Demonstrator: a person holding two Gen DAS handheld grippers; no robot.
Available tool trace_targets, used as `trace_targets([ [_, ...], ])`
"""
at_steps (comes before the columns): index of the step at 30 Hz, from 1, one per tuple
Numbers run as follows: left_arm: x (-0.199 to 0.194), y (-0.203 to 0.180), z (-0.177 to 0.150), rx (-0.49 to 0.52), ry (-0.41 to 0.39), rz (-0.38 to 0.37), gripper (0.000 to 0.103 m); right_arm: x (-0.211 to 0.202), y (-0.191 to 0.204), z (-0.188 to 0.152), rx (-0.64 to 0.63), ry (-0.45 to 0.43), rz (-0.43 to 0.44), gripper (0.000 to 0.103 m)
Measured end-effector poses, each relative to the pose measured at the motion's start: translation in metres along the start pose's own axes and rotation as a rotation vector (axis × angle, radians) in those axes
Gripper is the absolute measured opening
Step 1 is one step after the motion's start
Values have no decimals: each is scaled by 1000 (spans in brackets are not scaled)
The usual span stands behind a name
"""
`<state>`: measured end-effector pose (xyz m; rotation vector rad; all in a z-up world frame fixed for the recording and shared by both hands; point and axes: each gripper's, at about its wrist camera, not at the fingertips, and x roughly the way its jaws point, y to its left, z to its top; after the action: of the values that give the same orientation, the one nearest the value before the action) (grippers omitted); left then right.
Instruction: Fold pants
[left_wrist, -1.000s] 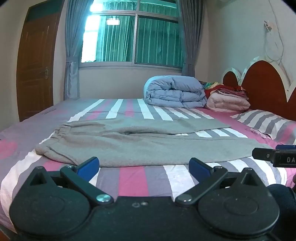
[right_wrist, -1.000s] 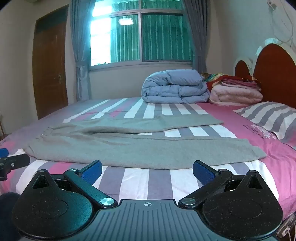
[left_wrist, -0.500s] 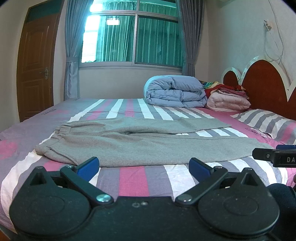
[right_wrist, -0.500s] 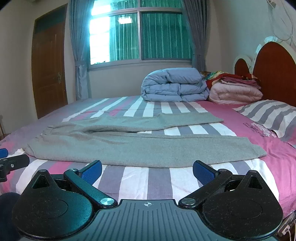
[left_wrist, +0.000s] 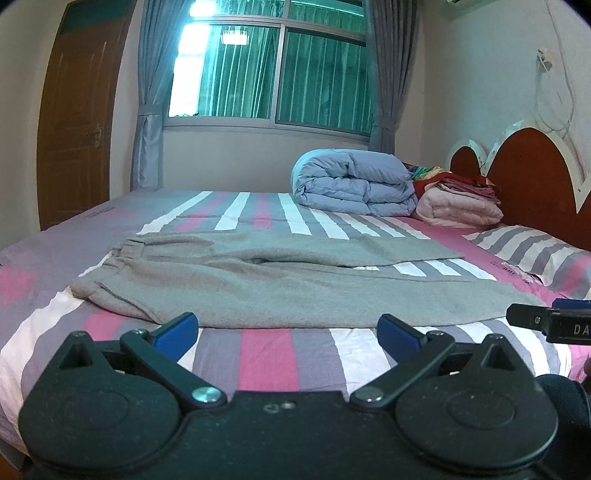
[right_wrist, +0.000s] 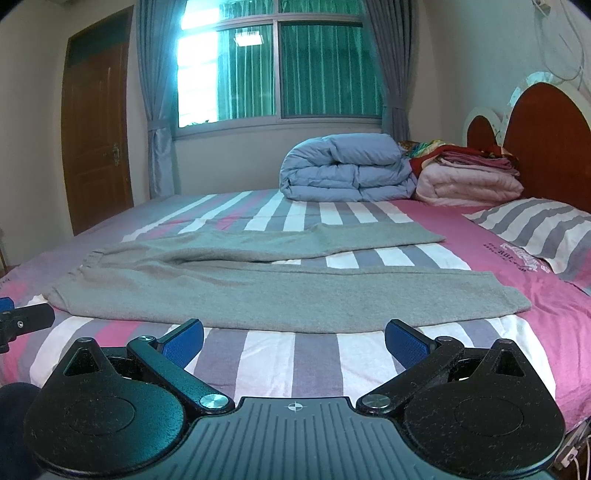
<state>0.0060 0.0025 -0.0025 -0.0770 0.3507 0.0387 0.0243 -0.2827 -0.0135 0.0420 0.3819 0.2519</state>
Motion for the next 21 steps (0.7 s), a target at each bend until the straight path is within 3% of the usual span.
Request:
trace_targets([
  [21, 0, -1, 0, 13, 0, 0, 97, 0, 1, 1, 0, 2, 0, 103],
])
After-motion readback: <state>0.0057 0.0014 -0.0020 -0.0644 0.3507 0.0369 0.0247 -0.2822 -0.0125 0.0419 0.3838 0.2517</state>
